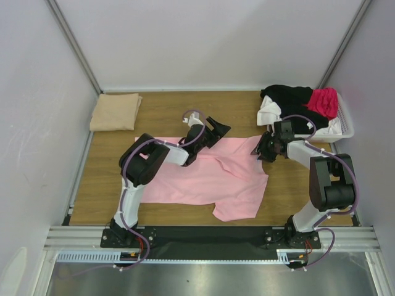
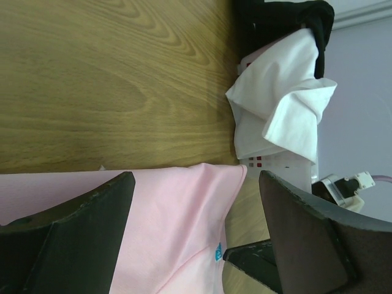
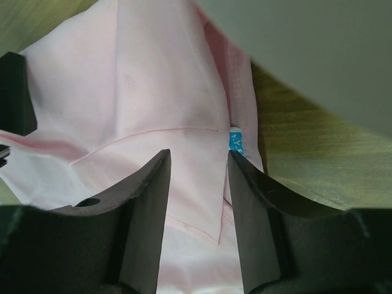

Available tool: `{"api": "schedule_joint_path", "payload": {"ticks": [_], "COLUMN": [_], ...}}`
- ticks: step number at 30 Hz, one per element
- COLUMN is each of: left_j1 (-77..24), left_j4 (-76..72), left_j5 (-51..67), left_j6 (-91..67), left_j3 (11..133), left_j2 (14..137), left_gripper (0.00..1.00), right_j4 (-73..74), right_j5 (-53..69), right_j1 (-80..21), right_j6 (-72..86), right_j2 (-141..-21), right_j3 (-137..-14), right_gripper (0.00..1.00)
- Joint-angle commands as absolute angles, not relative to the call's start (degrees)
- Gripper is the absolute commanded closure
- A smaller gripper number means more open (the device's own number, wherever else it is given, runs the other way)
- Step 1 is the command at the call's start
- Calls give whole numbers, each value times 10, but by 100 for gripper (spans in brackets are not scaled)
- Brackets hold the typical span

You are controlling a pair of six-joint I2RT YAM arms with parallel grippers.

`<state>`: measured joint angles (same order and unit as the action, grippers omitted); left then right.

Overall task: Fold and stack the t-shirts
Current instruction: Fold the tshirt

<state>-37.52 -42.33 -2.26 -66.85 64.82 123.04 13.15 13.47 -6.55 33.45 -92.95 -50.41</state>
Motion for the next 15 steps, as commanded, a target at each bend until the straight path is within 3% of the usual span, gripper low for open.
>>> {"api": "schedule_joint_path", "payload": {"ticks": [1, 15], "left_j1": [-385, -386], "left_j4": [-482, -487], "left_j5": [-57, -90], "left_j6": [-707, -753], "left_j3": [642, 581], "left_j2": [1246, 1270], "left_gripper": [11, 11], "right_j4": [101, 128], "right_j5": [139, 102], "right_j1": [-69, -94], "right_j6": [335, 335], "right_j2": [-927, -931], "right_j3": [-502, -501], "right_gripper": [53, 54]}}
